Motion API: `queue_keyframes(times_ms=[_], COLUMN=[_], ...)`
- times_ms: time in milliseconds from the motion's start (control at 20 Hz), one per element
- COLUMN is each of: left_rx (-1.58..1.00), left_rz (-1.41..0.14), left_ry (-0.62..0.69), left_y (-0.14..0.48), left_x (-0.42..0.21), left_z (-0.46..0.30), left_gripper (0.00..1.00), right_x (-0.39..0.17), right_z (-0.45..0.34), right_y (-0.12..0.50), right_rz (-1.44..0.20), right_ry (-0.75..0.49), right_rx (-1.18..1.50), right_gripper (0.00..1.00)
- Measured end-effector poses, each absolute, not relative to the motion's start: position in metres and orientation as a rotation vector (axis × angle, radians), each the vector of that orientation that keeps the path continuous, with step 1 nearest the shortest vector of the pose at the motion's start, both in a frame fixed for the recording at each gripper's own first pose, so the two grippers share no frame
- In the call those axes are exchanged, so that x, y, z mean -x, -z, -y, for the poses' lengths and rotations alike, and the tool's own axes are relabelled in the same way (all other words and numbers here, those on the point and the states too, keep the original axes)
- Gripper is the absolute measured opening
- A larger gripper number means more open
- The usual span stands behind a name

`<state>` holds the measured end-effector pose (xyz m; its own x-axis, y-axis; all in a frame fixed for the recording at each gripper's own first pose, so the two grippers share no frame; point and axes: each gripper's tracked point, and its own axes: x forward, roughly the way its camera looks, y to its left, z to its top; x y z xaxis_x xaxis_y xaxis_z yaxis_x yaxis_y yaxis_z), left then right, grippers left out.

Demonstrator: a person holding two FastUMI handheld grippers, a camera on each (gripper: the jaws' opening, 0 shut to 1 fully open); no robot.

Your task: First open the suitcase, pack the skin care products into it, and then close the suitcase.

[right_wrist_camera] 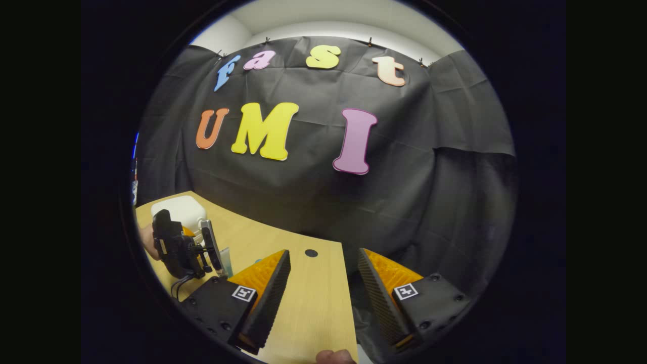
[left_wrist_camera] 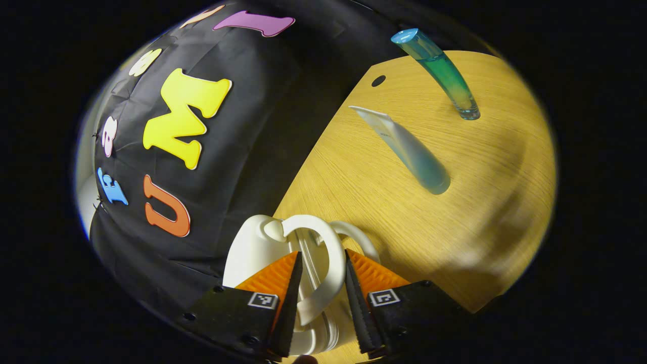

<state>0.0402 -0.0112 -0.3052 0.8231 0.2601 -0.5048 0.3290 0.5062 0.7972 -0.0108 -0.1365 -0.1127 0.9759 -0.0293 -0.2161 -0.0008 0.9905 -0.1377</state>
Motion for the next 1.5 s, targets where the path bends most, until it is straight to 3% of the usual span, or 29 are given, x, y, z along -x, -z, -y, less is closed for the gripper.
queue_keyframes(times_ms=[50, 100, 150, 300, 400, 600, 1000, 1300, 1500], left_rx=[-1.055, -1.049, -1.046, -1.016, -0.969, -0.831, -0.494, -0.472, -0.277], left_rz=[-0.639, -0.637, -0.626, -0.596, -0.609, -0.592, -0.431, -0.308, -0.272], left_ry=[0.041, 0.046, 0.056, 0.068, 0.08, 0.096, 0.004, -0.09, -0.177], left_y=[0.306, 0.306, 0.304, 0.291, 0.287, 0.26, 0.124, 0.065, 0.057], left_x=[-0.039, -0.039, -0.04, -0.044, -0.042, -0.038, -0.054, -0.065, -0.073], left_z=[0.01, 0.011, 0.017, 0.021, 0.02, 0.022, -0.049, -0.173, -0.278], left_gripper=[0.46, 0.34, 0.33, 0.15, 0.07, 0.0, 0.03, 0.03, 0.02], right_x=[0.013, 0.015, 0.017, 0.023, 0.027, 0.026, 0.012, -0.007, -0.013], right_z=[0.137, 0.136, 0.135, 0.131, 0.125, 0.112, 0.064, 0.039, 0.029], right_y=[0.113, 0.114, 0.113, 0.108, 0.107, 0.096, 0.077, 0.068, 0.063], right_rz=[-0.224, -0.226, -0.229, -0.224, -0.219, -0.2, -0.17, -0.17, -0.187], right_ry=[0.024, 0.033, 0.043, 0.067, 0.078, 0.088, 0.052, 0.042, 0.069], right_rx=[0.135, 0.135, 0.138, 0.131, 0.134, 0.128, 0.117, 0.117, 0.125], right_gripper=[0.81, 0.81, 0.81, 0.8, 0.8, 0.8, 0.8, 0.81, 0.8])
